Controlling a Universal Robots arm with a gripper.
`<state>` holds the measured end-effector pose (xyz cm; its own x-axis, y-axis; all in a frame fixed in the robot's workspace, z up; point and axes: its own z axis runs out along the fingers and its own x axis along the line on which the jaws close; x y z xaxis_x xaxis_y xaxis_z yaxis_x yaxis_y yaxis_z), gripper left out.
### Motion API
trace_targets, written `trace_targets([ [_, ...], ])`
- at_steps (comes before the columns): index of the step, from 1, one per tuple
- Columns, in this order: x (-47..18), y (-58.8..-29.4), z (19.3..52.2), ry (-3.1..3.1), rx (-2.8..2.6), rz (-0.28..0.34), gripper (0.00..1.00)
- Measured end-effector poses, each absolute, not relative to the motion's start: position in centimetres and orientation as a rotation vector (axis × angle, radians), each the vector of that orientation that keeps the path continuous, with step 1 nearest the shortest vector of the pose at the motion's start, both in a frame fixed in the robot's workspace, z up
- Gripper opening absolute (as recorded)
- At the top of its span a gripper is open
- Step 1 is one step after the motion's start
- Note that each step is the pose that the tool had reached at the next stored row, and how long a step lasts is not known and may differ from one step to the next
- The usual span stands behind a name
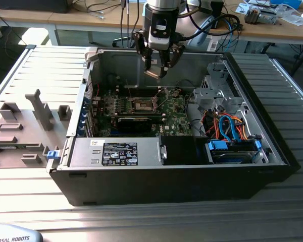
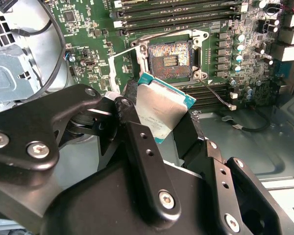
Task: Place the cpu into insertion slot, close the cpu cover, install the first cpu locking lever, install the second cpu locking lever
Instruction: 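Place the cpu into insertion slot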
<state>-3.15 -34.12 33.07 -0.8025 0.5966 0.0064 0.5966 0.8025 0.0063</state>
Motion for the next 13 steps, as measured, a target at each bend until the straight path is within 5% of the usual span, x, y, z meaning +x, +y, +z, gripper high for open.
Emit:
trace_targets([
  [13, -3.15, -34.12, 33.07, -2.975, -0.998, -0.009, 0.54],
])
